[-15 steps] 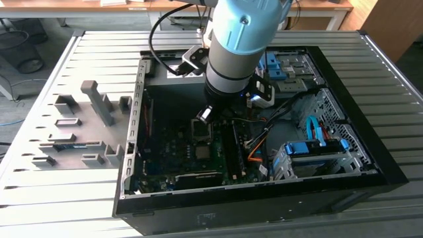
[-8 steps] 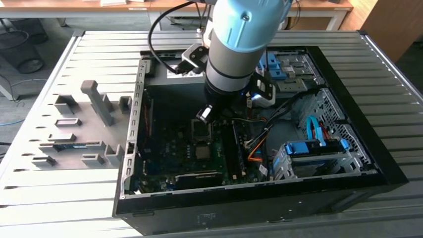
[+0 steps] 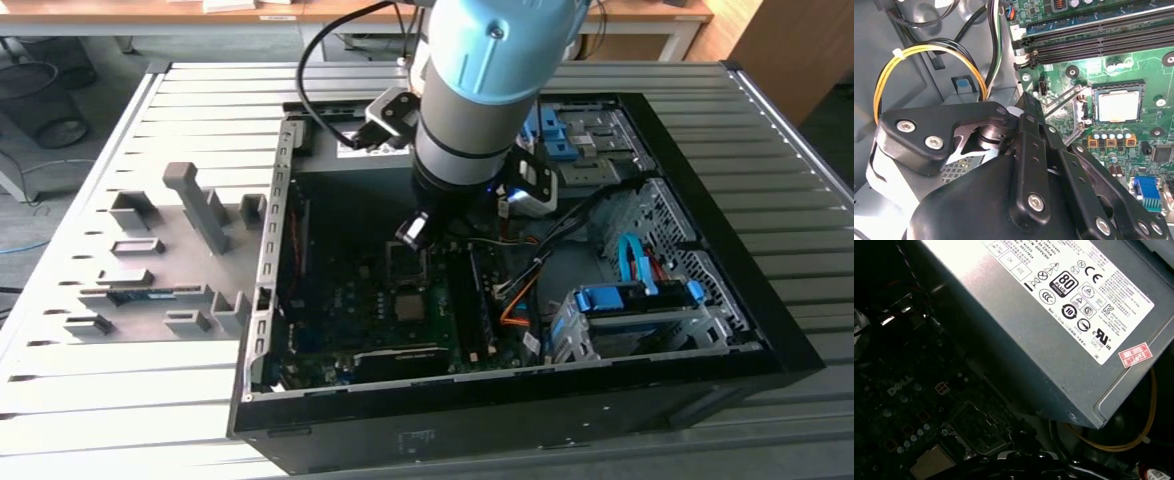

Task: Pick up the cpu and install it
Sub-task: 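Close the cpu cover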

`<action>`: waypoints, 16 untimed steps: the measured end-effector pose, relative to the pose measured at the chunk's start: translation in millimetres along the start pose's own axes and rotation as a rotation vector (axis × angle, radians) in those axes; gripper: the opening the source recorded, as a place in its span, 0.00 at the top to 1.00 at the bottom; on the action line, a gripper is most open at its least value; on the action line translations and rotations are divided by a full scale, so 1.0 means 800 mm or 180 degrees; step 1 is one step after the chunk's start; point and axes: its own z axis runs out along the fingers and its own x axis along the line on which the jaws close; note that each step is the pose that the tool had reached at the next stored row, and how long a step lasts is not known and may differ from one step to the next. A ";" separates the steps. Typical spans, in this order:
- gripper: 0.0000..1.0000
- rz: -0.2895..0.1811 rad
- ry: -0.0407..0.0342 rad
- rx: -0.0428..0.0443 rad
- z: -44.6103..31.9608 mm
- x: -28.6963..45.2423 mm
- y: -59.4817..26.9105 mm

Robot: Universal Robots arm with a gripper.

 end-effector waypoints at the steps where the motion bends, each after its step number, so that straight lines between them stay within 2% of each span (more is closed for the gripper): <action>1: 0.90 -0.0001 0.0000 0.0001 -0.0005 0.0004 0.000; 11: 0.90 -0.0015 -0.0006 0.0002 -0.0096 0.0033 0.000; 16: 0.90 -0.0020 -0.0006 0.0000 -0.0102 0.0039 0.000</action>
